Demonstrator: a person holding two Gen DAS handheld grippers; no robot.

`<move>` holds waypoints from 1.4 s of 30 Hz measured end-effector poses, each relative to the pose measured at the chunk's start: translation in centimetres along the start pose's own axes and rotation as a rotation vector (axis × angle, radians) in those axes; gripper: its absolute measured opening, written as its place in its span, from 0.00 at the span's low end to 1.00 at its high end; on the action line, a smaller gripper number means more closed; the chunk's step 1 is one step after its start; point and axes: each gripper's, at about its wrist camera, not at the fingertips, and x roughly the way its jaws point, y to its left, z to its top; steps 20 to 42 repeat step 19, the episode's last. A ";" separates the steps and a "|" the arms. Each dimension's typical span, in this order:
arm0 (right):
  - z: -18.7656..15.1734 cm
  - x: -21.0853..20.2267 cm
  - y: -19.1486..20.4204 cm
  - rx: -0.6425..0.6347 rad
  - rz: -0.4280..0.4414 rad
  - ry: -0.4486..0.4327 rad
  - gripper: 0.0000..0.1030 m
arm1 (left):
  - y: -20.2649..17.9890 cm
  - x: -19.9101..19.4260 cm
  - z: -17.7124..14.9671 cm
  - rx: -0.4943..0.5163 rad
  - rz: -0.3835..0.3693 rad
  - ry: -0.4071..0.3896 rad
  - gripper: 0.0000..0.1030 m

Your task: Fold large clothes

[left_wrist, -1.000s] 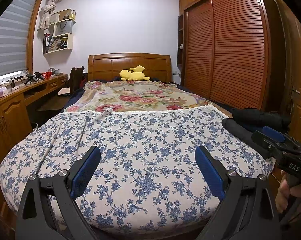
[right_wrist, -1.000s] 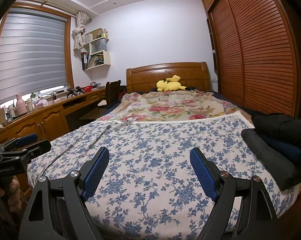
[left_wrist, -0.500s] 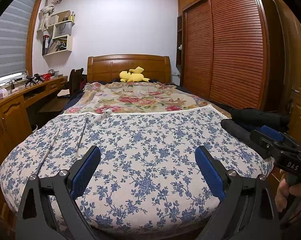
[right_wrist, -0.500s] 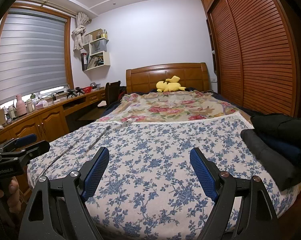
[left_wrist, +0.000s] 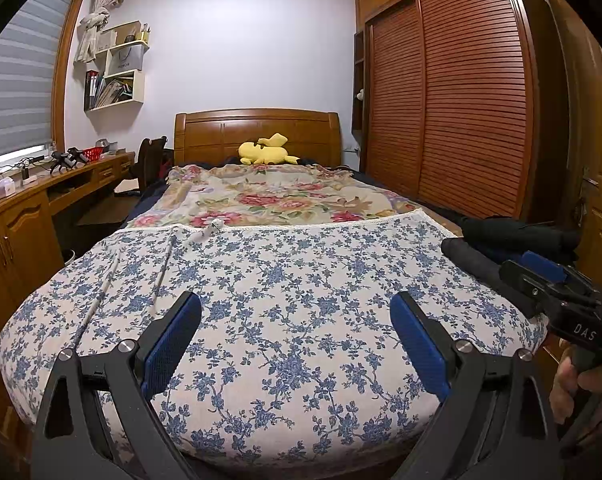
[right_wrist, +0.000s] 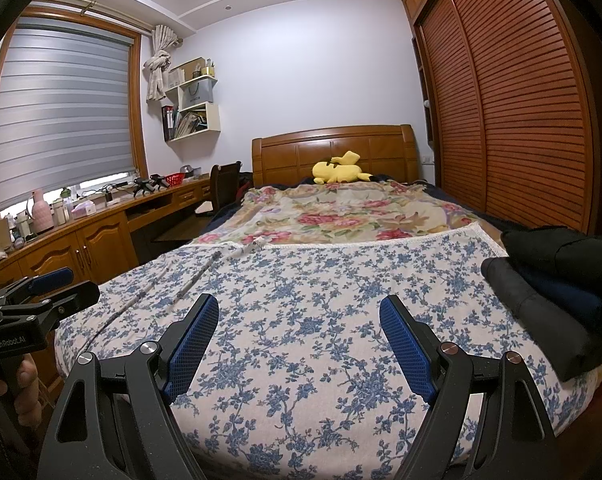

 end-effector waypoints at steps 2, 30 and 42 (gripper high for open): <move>0.0 0.0 0.0 0.000 -0.002 0.001 0.82 | -0.1 0.0 0.0 0.000 0.000 0.001 0.93; 0.0 -0.1 0.0 0.002 -0.001 0.001 0.82 | -0.3 -0.1 0.1 0.003 -0.001 0.001 0.93; 0.0 -0.1 0.0 0.002 -0.001 0.001 0.82 | -0.3 -0.1 0.1 0.003 -0.001 0.001 0.93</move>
